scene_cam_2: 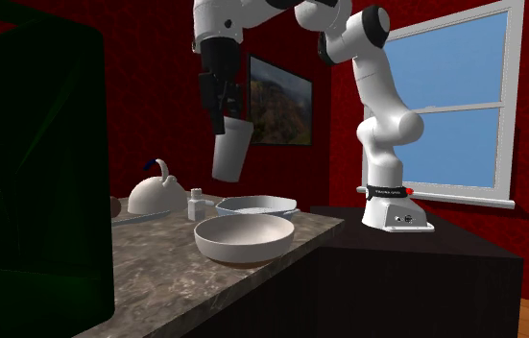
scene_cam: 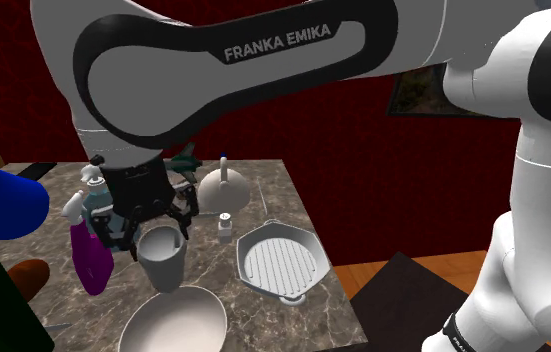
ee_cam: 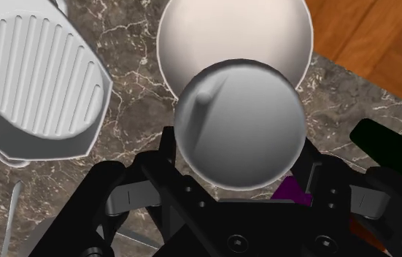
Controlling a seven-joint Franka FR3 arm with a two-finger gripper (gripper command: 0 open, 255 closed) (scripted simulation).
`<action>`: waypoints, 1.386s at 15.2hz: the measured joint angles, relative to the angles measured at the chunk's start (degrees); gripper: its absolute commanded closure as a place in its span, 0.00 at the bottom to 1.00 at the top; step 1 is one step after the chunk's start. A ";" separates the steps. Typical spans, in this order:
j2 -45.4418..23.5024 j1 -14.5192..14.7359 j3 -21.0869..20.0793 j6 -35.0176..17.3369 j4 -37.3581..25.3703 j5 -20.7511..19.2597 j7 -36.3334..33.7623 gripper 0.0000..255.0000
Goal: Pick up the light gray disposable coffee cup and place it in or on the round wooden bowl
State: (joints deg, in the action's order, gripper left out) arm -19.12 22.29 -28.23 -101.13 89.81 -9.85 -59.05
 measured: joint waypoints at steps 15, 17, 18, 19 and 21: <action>-0.61 1.02 -0.31 -9.32 9.04 -0.77 -3.16 1.00; -1.06 0.99 -0.15 -10.80 10.12 -1.07 -3.32 1.00; -1.57 1.15 -0.07 -11.29 10.18 -1.33 -3.54 1.00; -1.77 1.12 0.01 -12.00 10.72 -1.48 -3.59 1.00; -2.26 1.18 0.14 -13.14 11.42 -1.78 -3.79 1.00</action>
State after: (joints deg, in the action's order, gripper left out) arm -21.38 23.47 -28.09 -114.27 101.23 -11.64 -62.84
